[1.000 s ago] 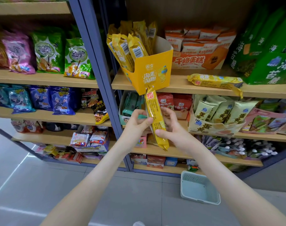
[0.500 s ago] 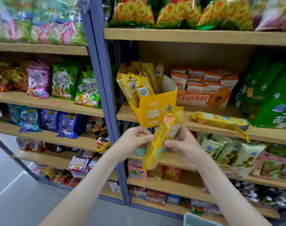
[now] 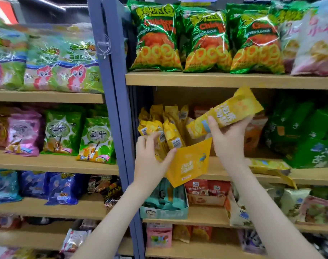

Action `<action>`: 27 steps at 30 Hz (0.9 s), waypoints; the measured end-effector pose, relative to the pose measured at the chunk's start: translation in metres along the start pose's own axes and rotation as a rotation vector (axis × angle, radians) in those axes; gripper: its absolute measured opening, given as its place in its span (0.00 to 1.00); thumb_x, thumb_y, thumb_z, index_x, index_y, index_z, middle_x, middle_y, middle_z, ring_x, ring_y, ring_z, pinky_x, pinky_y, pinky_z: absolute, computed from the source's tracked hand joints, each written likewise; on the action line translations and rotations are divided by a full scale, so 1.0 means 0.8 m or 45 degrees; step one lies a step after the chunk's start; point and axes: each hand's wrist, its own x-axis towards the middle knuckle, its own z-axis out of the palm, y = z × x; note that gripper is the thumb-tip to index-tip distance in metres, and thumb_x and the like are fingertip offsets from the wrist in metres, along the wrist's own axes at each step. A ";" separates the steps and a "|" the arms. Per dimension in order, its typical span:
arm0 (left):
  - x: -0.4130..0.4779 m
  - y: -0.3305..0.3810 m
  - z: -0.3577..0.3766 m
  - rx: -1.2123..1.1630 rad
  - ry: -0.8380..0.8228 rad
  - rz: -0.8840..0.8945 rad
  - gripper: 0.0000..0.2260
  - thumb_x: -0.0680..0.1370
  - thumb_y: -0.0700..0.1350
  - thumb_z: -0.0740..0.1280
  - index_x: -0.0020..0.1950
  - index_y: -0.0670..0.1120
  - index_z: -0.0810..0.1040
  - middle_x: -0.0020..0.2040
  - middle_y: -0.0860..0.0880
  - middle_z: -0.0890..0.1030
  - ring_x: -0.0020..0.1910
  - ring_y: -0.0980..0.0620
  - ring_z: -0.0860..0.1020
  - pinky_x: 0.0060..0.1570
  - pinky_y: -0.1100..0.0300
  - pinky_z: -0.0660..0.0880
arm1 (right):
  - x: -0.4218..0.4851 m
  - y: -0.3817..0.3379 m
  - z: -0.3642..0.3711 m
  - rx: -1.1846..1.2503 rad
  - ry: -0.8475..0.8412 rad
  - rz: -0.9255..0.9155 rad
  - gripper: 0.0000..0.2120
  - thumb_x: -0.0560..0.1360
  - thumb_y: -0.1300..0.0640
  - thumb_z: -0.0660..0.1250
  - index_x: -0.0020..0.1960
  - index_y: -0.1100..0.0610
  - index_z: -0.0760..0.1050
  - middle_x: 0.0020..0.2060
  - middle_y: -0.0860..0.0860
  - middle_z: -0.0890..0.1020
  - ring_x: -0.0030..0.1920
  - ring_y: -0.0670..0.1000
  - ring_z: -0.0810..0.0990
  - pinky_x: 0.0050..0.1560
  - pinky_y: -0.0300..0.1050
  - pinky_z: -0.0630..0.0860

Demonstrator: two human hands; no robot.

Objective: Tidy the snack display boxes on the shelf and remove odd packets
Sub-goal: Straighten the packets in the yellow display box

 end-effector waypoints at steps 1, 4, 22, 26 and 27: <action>0.002 -0.001 0.004 0.006 0.006 0.004 0.30 0.73 0.63 0.65 0.68 0.46 0.72 0.53 0.50 0.67 0.52 0.54 0.69 0.53 0.71 0.66 | 0.000 0.009 0.006 -0.160 -0.102 0.038 0.28 0.76 0.63 0.69 0.66 0.56 0.54 0.56 0.48 0.73 0.54 0.30 0.74 0.55 0.23 0.67; 0.006 0.000 0.010 0.000 -0.011 -0.041 0.33 0.71 0.65 0.66 0.71 0.49 0.70 0.53 0.49 0.64 0.54 0.55 0.66 0.53 0.78 0.61 | -0.008 0.031 0.016 -0.490 -0.492 0.191 0.35 0.77 0.52 0.68 0.72 0.51 0.47 0.62 0.51 0.73 0.58 0.44 0.76 0.53 0.27 0.70; 0.026 0.018 -0.020 -0.962 -0.045 -0.331 0.17 0.71 0.46 0.75 0.52 0.47 0.69 0.47 0.45 0.82 0.48 0.47 0.81 0.48 0.49 0.79 | -0.015 0.067 0.006 -0.849 -0.851 -0.332 0.21 0.83 0.44 0.49 0.75 0.43 0.60 0.76 0.43 0.59 0.75 0.41 0.53 0.73 0.43 0.51; 0.027 0.026 -0.036 -1.171 0.295 -0.295 0.14 0.73 0.43 0.70 0.54 0.48 0.68 0.46 0.50 0.81 0.46 0.53 0.79 0.44 0.59 0.77 | -0.018 0.065 0.005 -0.880 -0.887 -0.385 0.23 0.83 0.43 0.48 0.77 0.42 0.55 0.76 0.42 0.56 0.74 0.36 0.48 0.68 0.28 0.35; 0.027 0.026 -0.044 -1.209 0.398 -0.264 0.14 0.74 0.43 0.70 0.55 0.49 0.68 0.46 0.52 0.81 0.46 0.53 0.79 0.46 0.59 0.76 | -0.020 0.064 0.005 -0.864 -0.888 -0.390 0.23 0.82 0.42 0.48 0.77 0.41 0.53 0.76 0.40 0.55 0.75 0.37 0.47 0.68 0.28 0.34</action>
